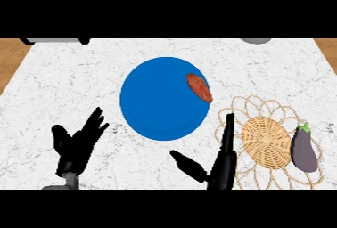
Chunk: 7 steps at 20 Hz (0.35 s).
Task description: Pick the sweet potato from the placemat and place it in the plate
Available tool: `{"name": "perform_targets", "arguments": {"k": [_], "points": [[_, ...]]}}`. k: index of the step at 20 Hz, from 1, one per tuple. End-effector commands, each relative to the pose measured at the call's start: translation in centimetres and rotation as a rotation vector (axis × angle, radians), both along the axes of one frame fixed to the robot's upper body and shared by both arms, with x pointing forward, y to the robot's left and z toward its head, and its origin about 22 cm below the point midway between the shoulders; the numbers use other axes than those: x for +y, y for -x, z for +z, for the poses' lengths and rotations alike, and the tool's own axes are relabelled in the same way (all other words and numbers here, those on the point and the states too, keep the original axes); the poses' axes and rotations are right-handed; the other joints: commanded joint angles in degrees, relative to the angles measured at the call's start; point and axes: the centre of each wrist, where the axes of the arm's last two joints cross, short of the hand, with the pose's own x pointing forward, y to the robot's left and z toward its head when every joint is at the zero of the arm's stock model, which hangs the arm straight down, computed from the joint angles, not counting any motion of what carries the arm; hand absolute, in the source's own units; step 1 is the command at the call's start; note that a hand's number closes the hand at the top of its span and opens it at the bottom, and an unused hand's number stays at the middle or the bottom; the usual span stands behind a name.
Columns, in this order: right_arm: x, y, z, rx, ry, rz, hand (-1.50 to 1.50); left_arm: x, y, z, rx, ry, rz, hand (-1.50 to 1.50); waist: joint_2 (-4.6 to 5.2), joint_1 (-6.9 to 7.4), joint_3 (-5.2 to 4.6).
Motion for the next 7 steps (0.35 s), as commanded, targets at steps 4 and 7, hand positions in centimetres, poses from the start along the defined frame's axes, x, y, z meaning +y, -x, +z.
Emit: {"name": "perform_targets", "arguments": {"k": [4, 7], "points": [[0.3, 4.0, -0.6, 0.046, 0.034, 0.005, -1.50, -1.4, 0.6, -0.8, 0.024, -0.010, 0.012, 0.00, 0.22, 0.03, -0.21], [0.7, 5.8, -1.2, 0.059, 0.047, 0.011, -1.50, 0.2, 0.9, -2.1, 0.038, 0.006, 0.002, 0.00, 0.24, -0.01, -0.22]]}}
